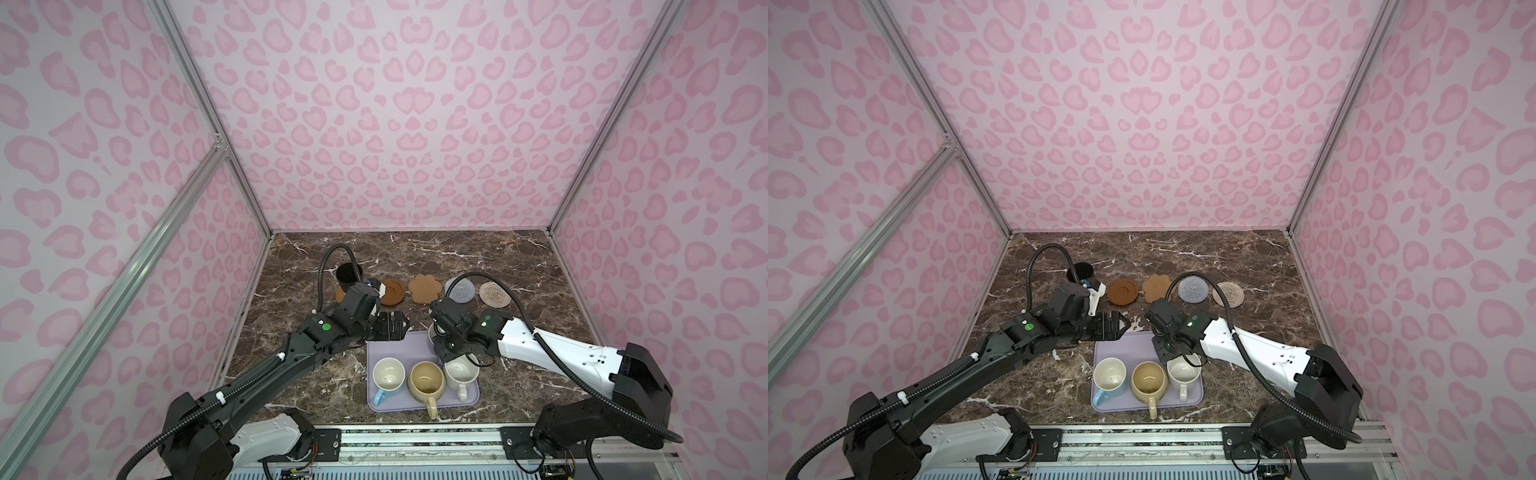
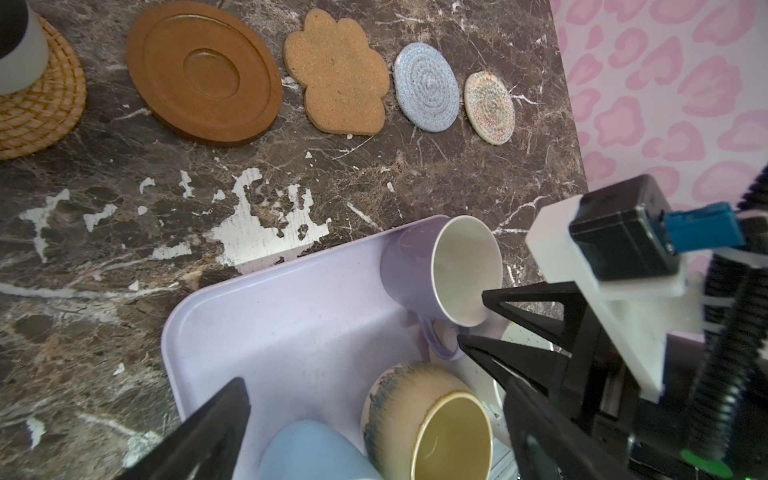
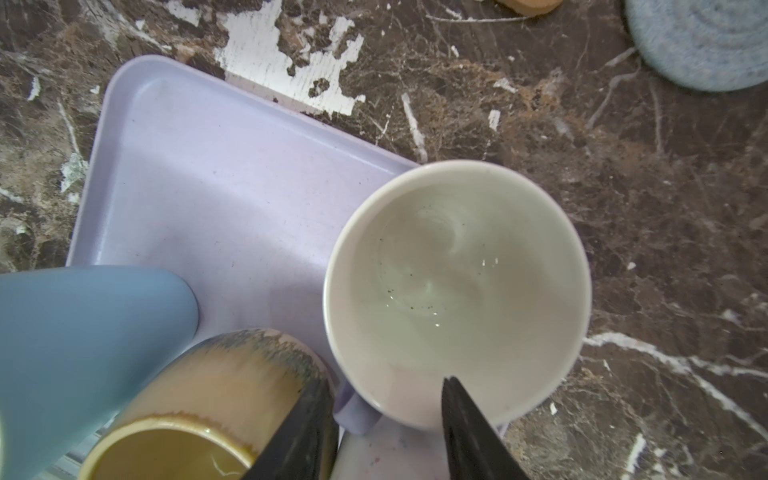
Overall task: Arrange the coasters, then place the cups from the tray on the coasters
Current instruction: 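Move the right gripper over the white mug while the left gripper returns, then lower the right gripper and close it on the white mug's rim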
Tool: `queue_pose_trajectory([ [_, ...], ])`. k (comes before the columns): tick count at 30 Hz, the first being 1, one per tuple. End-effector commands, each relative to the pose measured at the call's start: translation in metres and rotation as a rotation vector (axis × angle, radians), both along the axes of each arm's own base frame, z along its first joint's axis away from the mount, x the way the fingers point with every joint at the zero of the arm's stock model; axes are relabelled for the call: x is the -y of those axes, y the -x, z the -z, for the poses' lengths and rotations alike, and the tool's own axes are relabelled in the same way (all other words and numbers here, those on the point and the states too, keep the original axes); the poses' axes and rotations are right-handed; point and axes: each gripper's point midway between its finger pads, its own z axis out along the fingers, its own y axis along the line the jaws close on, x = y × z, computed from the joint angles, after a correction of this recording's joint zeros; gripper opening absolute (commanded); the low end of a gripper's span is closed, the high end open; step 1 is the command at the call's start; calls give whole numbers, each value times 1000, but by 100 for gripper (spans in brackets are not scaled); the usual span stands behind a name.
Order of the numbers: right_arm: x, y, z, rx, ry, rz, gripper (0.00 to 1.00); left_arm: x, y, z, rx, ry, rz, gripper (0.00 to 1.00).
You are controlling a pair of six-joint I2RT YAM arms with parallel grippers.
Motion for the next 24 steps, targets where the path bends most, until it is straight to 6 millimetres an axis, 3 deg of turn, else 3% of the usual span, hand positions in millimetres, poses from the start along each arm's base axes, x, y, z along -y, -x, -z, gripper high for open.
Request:
queue_pose_trajectory([
  [1, 8, -1, 6, -3, 32, 29, 46, 6, -5, -5, 20, 21, 5, 97],
  [11, 14, -10, -8, 65, 41, 62, 49, 17, -11, -2, 15, 22, 13, 97],
  [19, 18, 3, -15, 48, 49, 70, 43, 28, -13, 4, 4, 16, 34, 97],
  [24, 9, 9, -14, 32, 28, 49, 39, 32, -13, 7, -1, 14, 42, 97],
])
